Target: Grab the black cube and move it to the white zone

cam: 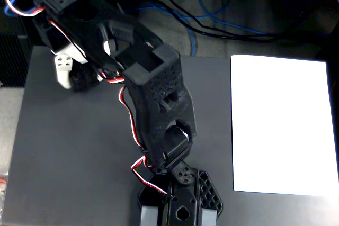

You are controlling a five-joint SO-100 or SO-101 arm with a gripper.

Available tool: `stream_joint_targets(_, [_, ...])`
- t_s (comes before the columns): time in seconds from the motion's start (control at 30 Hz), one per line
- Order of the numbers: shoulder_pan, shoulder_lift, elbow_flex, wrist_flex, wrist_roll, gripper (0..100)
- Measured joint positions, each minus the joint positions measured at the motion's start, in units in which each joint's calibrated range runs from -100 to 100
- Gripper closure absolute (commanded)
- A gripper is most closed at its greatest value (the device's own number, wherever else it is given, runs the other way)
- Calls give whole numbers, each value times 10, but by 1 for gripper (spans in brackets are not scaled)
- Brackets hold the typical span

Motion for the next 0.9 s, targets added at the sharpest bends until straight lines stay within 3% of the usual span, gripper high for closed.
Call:
stream_joint_targets(0.2, [-2,0,0,-1,-8,98])
stream_joint_targets(0.37, [-2,-5,-11,15,-99,98])
stream_joint_targets(0.47, [-27,-125,-80,107,-148,98])
stream_joint_targets(0.63, [-28,-390,-88,142,-231,98])
stream_joint_targets(0.77, [109,-473,-29,142,-279,98])
stream_joint_targets(0.9, [348,-552,-25,143,-283,98])
